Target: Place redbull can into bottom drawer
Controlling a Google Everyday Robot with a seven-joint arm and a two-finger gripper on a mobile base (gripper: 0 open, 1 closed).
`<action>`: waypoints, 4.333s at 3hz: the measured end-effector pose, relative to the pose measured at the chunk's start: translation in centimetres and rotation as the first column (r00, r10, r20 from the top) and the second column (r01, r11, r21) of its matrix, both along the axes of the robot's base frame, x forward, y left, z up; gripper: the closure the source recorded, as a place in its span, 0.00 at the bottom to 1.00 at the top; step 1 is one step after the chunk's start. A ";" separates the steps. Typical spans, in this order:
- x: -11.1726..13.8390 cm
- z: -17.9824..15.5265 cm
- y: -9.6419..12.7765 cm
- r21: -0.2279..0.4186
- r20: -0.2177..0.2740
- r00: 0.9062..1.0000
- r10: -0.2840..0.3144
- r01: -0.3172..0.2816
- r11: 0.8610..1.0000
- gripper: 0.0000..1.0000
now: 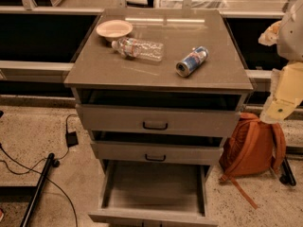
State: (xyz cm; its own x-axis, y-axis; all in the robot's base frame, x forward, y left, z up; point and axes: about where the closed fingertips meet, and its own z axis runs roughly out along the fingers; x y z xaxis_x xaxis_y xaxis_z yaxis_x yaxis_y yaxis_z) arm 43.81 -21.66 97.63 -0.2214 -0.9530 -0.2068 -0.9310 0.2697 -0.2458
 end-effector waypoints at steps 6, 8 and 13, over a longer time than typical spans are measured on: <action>7.8 -1.8 0.3 -0.215 0.051 0.910 0.412 -0.393 0.894 0.00; 9.1 -2.0 0.4 -0.223 0.070 0.872 0.484 -0.459 0.860 0.00; 23.7 -12.3 8.7 -0.323 -0.195 0.404 0.894 -0.887 0.331 0.14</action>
Offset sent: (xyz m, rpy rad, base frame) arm 0.0336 -0.0103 -0.0087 -0.1839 -0.0603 0.0828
